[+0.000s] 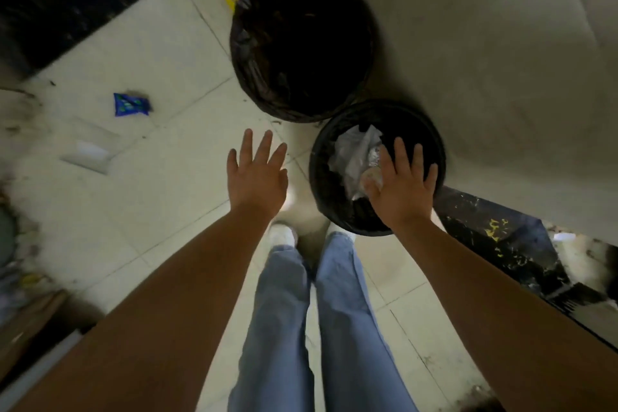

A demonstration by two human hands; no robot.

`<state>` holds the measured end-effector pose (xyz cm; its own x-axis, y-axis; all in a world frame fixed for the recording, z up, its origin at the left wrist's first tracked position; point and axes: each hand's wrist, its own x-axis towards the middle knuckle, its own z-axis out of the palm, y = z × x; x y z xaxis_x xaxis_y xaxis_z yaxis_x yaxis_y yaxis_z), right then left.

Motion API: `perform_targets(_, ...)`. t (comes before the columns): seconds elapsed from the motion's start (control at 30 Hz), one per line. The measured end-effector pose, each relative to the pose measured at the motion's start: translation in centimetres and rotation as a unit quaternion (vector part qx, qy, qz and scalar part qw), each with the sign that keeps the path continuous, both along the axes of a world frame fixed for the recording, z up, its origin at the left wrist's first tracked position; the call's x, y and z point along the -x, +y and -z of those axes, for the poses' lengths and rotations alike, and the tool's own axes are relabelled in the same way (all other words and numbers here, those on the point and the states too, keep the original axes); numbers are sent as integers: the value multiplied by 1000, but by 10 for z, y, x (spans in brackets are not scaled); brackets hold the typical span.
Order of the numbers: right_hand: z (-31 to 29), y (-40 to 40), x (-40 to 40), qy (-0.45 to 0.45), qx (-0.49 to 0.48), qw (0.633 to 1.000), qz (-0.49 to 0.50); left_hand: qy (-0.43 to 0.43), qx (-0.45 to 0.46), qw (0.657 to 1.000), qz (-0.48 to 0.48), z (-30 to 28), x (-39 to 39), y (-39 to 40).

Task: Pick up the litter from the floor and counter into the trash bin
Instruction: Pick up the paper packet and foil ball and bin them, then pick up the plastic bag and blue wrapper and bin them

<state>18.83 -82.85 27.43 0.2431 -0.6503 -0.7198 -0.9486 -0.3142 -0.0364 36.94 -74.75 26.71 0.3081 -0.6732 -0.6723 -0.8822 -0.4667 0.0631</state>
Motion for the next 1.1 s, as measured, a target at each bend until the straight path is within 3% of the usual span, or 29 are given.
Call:
perform_targets(0.17,-29,18,-120,-67,14,993,-97,-74,-30,993,-88,-16,-102,57)
perform_targets(0.3,-28,44,-236,-91,6,984,-152,-77,-46,979,-182,-22,-190,107)
perform_targets(0.6,53,116,-465,-63,-48,991,-105,-71,-66,958,-270,7,-402,193)
perform_targets(0.73,112,142,-518,-56,-91,992,-64,-3,-96,898,-430,65,-440,216)
perform_targets(0.97,251,149,-570,-80,-124,989,1,67,-142,829,-536,213,-478,232)
perform_targets(1.1,329,141,-594,-114,-90,977,155,71,-148,787,-595,299,-491,230)
